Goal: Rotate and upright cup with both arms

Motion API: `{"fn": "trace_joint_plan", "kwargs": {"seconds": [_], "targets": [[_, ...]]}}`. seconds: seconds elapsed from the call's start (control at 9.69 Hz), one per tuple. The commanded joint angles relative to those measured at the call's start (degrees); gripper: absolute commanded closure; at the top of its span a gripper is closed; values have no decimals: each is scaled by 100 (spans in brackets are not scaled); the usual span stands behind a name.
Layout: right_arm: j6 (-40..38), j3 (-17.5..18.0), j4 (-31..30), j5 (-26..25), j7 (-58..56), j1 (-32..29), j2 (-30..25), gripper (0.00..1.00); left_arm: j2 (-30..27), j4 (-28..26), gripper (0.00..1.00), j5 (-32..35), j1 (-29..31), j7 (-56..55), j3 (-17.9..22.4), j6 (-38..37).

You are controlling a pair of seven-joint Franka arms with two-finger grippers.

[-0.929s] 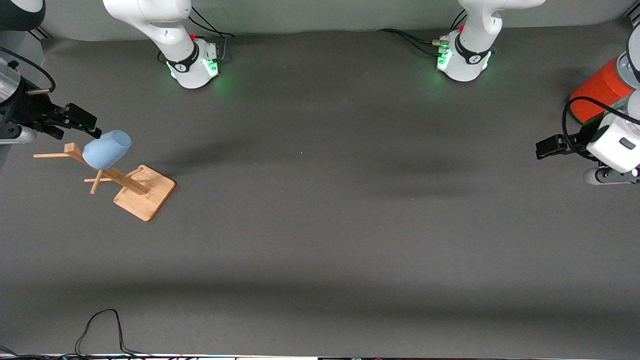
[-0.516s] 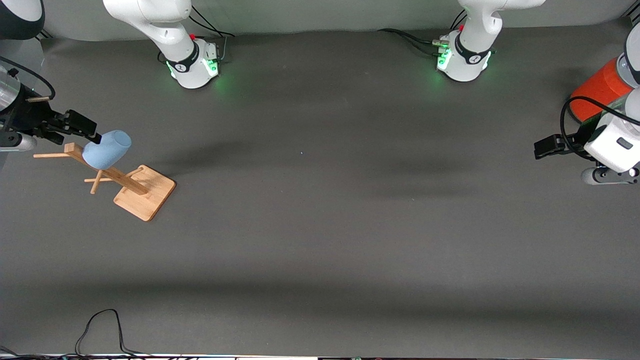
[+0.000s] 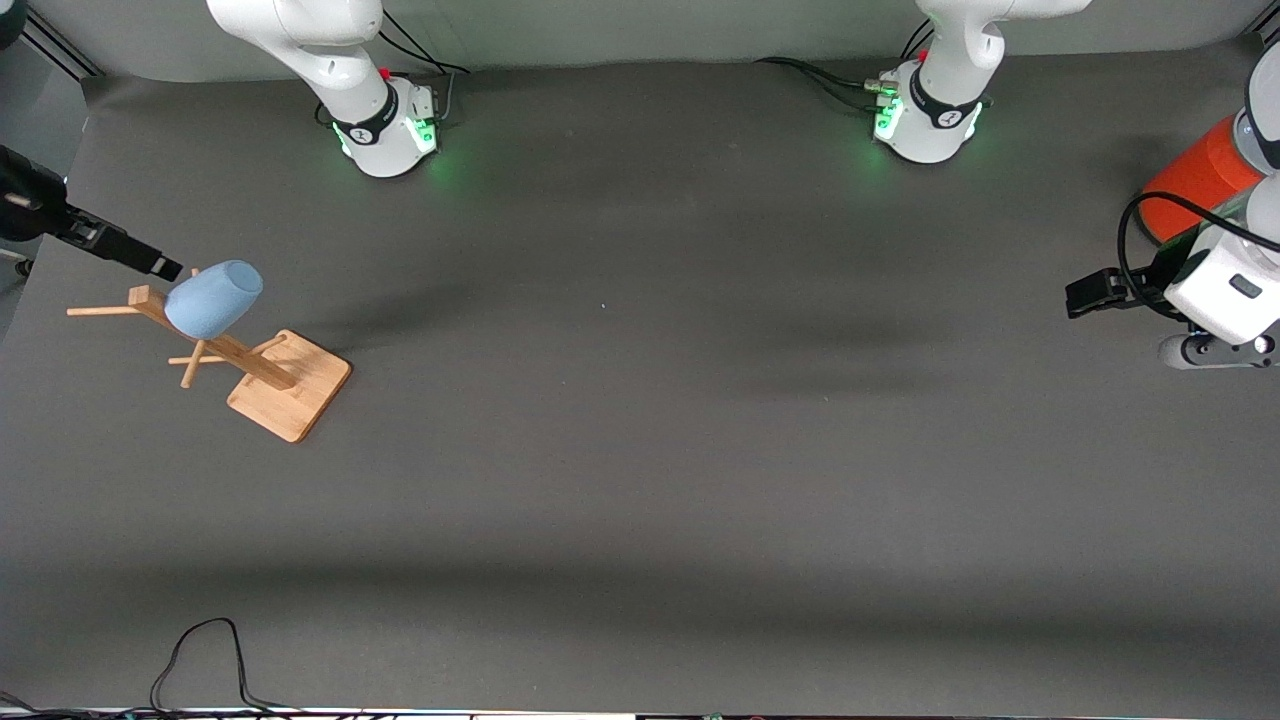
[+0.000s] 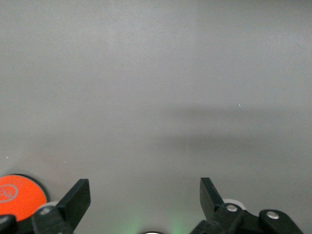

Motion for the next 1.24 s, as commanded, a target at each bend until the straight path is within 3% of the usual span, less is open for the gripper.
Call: {"fn": "trace_joint_plan", "kwargs": {"seconds": [0.0, 0.31, 0.72, 1.13], "targets": [[-188, -265, 6, 379, 1304, -28, -65, 0, -7, 90, 0, -2, -18, 61, 18, -123], [109, -424, -501, 505, 1740, -36, 23, 0, -7, 99, 0, -2, -9, 61, 10, -123], [1190, -433, -1732, 505, 1941, -36, -30, 0, -7, 99, 0, -2, -9, 61, 19, -114], [1596, -424, -2024, 505, 2066, -36, 251, 0, -7, 99, 0, -11, -9, 61, 19, -105]]}}
